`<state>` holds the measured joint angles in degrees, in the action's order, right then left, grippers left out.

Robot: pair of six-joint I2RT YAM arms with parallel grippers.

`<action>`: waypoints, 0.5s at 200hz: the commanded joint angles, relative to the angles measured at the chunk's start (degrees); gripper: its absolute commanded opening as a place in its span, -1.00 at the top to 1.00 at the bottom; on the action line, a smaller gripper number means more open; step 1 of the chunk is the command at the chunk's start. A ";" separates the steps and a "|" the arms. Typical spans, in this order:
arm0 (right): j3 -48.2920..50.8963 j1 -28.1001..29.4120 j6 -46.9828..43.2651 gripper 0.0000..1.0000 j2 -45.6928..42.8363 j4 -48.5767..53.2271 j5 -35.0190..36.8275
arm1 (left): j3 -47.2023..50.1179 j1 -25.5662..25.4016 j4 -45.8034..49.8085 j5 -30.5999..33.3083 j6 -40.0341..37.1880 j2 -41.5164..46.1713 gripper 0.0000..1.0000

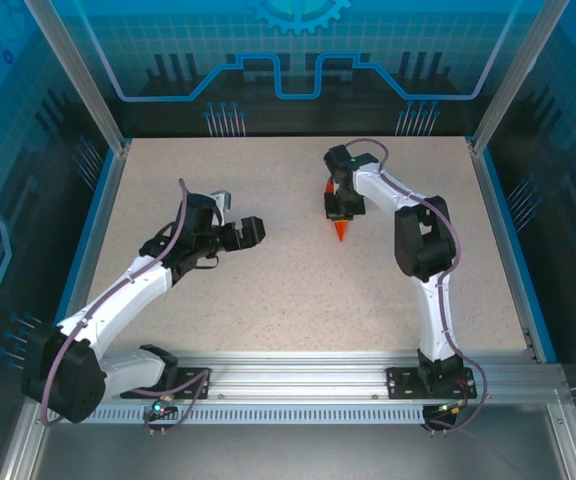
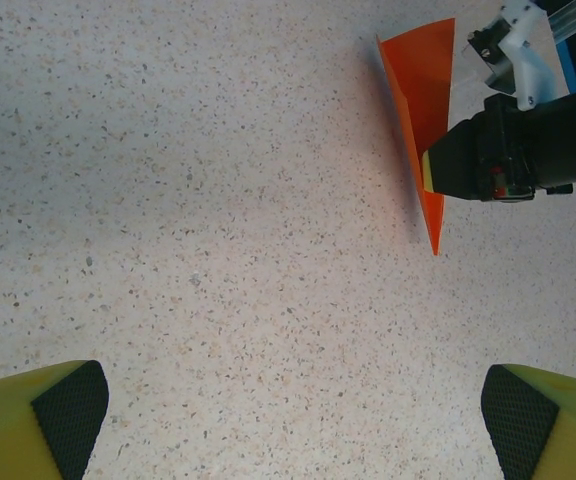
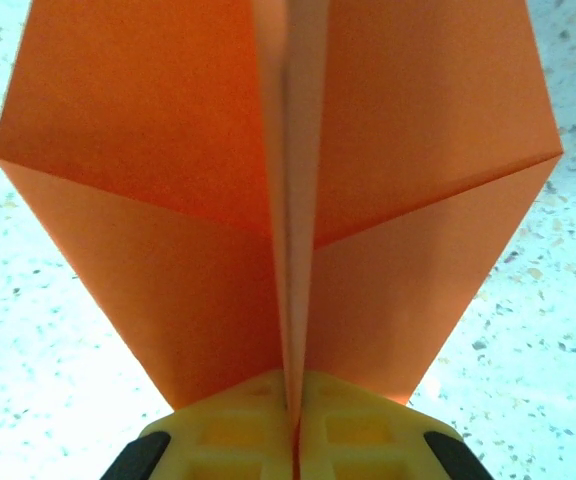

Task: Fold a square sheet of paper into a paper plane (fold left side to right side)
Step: Place the paper plane at the top-center of the table.

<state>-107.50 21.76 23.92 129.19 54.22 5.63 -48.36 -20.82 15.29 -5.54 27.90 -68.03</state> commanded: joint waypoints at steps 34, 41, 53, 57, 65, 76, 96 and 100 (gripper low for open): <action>-4.88 0.81 0.86 0.80 5.68 4.04 0.26 | -1.65 0.64 2.24 -2.07 -0.83 -2.32 -0.97; -4.99 0.91 0.70 0.75 5.90 4.01 0.19 | -1.75 0.52 2.22 -2.15 -0.81 -2.61 -0.97; -5.09 1.05 0.75 0.70 6.08 4.05 0.17 | -1.91 0.53 2.35 -2.32 -0.73 -2.96 -0.97; -5.07 1.07 0.73 0.68 6.08 4.06 0.17 | -1.98 0.54 2.35 -2.44 -0.70 -2.98 -0.97; -5.03 1.17 0.58 0.63 5.94 4.06 0.10 | -2.23 0.52 2.59 -2.60 -0.76 -3.23 -0.97; -5.01 1.31 0.47 0.57 5.81 4.12 0.08 | -2.52 0.59 2.94 -2.54 -0.96 -3.43 -0.98; -5.09 1.54 0.31 0.54 5.64 4.32 0.04 | -3.00 0.56 3.51 -2.41 -1.34 -3.68 -0.97; -5.15 1.54 0.30 0.53 5.64 4.33 0.08 | -3.04 0.56 3.57 -2.44 -1.39 -3.69 -0.97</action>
<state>-111.24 22.46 24.34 134.23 56.14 5.82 -49.08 -20.82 17.08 -6.92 27.90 -71.18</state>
